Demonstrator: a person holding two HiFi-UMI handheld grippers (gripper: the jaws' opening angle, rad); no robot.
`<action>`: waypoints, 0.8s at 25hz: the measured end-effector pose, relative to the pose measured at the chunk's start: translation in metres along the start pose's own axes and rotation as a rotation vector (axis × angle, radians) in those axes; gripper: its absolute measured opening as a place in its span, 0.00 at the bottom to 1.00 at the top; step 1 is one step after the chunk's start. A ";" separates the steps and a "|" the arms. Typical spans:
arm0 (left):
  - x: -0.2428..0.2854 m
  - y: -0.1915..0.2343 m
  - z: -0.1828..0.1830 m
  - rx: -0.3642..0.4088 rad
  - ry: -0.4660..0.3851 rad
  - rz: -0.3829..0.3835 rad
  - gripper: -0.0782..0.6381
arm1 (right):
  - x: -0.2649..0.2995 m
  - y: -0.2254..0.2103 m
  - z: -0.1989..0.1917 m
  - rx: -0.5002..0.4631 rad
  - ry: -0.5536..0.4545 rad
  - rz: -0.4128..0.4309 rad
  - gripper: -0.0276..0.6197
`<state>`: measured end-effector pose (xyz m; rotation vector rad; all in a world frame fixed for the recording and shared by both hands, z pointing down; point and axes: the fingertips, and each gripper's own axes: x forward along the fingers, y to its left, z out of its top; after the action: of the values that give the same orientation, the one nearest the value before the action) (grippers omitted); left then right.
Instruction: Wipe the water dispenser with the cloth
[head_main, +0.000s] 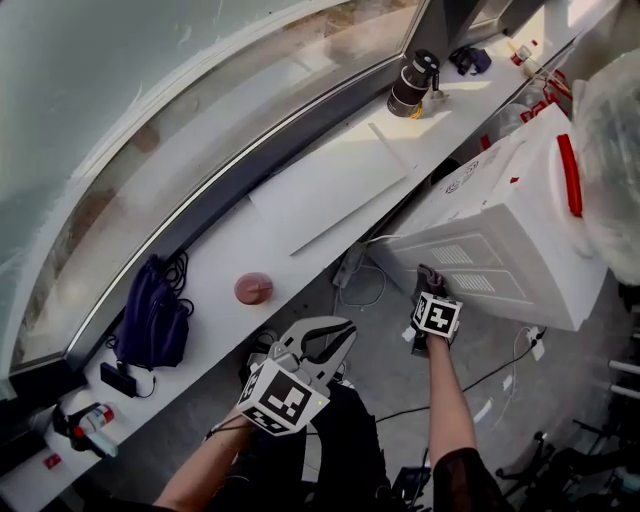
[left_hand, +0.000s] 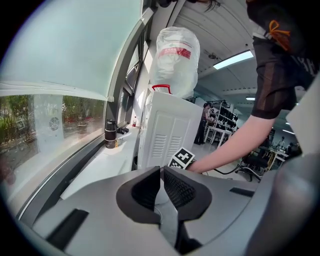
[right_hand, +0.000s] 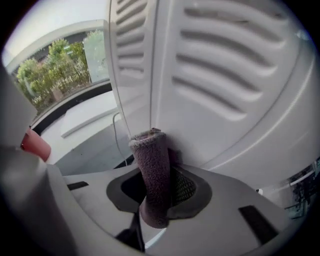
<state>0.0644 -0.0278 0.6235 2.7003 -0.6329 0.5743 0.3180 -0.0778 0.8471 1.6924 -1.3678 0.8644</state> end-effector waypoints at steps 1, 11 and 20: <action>-0.001 -0.003 0.005 -0.004 -0.002 -0.004 0.15 | -0.012 0.001 0.003 -0.002 -0.023 0.025 0.20; -0.016 -0.041 0.072 0.035 -0.018 -0.109 0.15 | -0.210 -0.033 0.043 -0.133 -0.207 0.074 0.20; -0.007 -0.055 0.110 0.086 -0.029 -0.185 0.15 | -0.359 -0.069 0.112 -0.209 -0.386 -0.006 0.20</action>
<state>0.1190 -0.0199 0.5130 2.8124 -0.3668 0.5261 0.3212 -0.0064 0.4719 1.7534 -1.6425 0.3821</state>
